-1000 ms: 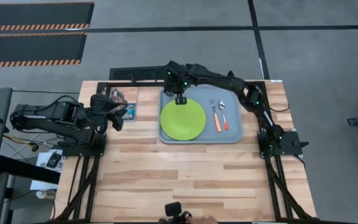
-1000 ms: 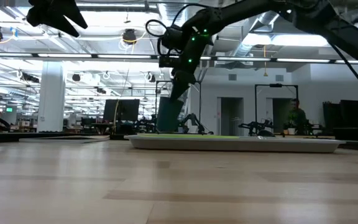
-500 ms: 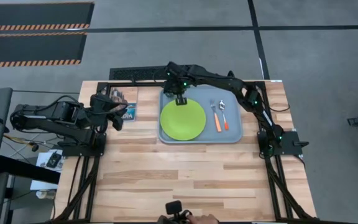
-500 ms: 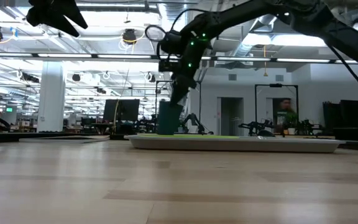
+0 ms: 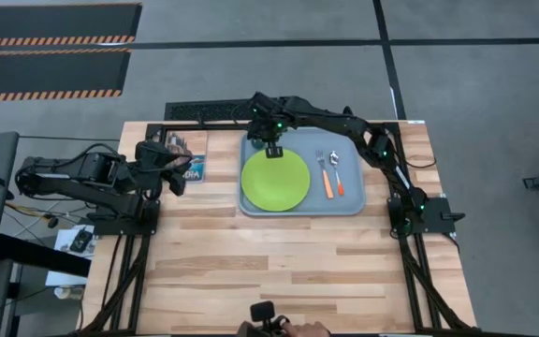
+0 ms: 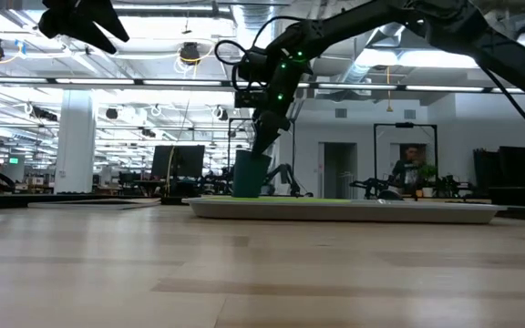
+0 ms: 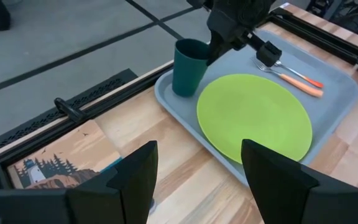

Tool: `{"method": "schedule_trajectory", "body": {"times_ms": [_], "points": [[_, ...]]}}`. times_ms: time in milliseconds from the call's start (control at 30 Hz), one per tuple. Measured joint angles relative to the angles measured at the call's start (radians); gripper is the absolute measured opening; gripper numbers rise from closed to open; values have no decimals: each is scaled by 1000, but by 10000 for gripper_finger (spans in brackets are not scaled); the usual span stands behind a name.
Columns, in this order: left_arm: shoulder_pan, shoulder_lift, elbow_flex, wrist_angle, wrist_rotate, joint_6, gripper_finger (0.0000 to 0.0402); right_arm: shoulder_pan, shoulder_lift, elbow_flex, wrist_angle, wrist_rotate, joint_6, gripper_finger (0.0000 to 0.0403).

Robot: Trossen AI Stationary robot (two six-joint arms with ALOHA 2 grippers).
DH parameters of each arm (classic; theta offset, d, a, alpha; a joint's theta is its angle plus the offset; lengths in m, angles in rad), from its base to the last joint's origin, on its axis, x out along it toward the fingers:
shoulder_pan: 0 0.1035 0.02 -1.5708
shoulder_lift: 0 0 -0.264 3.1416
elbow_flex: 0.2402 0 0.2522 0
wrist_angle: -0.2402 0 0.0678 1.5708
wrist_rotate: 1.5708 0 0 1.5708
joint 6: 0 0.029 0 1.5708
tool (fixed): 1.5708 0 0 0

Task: Pick and place plate/cup/fork/spoon on tray
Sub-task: Put the blue cup on the gray tray to the top left of the green plate

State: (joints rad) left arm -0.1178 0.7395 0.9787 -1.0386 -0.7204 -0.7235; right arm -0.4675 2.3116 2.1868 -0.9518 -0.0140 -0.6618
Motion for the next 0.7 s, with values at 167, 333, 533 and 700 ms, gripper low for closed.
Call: {"method": "schedule_trajectory", "body": {"times_ms": [167,333,533,700], "points": [[0,0,0,0,-1,0,218,-6,0,0,-6,-12,7,5],[0,0,0,0,-2,0,218,-6,0,0,0,-12,9,12],[0,0,0,0,-2,0,218,-7,0,0,7,-12,25,24],[0,0,0,0,-2,0,218,-6,0,0,19,-10,26,31]]}}
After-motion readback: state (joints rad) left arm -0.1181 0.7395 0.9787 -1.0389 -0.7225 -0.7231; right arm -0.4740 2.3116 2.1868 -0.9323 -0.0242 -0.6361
